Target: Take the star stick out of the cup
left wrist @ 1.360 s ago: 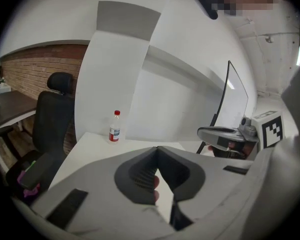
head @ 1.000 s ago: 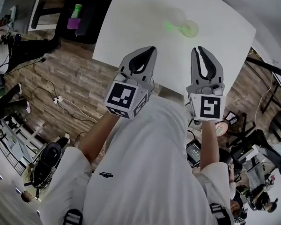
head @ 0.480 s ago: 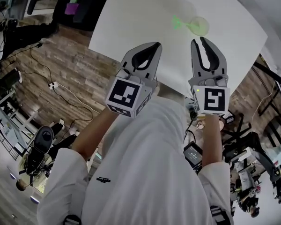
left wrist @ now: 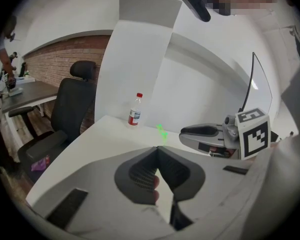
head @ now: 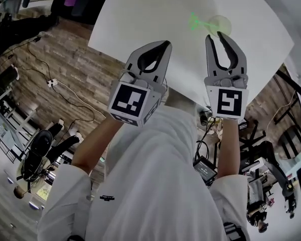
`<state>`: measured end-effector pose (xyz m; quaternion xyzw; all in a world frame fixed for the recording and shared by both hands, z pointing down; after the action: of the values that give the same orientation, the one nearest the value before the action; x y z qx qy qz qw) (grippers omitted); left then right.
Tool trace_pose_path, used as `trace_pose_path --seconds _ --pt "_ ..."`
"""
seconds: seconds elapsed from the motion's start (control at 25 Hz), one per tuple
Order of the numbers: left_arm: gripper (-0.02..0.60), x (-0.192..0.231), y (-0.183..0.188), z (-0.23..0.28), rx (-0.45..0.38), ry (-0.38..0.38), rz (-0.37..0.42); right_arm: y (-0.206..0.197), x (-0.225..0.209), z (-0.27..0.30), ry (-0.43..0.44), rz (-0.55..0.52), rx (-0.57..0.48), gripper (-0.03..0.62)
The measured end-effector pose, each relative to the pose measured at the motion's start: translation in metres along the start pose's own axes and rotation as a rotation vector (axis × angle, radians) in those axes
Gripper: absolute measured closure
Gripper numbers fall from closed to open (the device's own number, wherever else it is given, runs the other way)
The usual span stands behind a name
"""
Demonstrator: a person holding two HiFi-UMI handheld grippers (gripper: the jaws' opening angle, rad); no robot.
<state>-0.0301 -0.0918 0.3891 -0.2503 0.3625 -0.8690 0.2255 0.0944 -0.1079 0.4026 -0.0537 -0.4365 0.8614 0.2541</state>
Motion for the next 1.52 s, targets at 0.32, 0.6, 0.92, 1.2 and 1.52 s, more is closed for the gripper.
trace_pose_path --seconds 0.32,0.6,0.92,1.2,1.52 --pt "0.588 0.005 -0.005 0.011 -0.003 -0.002 -0.018 -0.007 0.004 0.022 -0.009 -0.068 0.043 0.516" --pt "0.588 0.011 -0.010 0.012 0.008 -0.002 -0.029 -0.008 0.007 0.037 -0.033 -0.148 0.074 0.514" --pt "0.588 0.019 -0.014 0.009 -0.005 0.010 -0.036 -0.013 0.007 0.051 -0.039 -0.172 0.109 0.514" --pt "0.588 0.019 -0.018 0.009 0.005 0.003 -0.041 -0.015 0.005 0.063 -0.054 -0.139 0.040 0.533" --pt "0.588 0.021 -0.020 0.009 0.009 0.000 -0.037 -0.008 -0.005 0.055 -0.086 -0.105 0.040 0.579"
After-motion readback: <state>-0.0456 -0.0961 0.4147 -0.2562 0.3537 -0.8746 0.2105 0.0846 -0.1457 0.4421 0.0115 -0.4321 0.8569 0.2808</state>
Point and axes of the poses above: the fingertips, and each gripper's own axes: z forward along the fingers, x to its left, y out of its top, the point moved 2 cm from there along -z, backward along the fingers, and after that the axes turned 8 degrees about x, right-handed, at the moved point
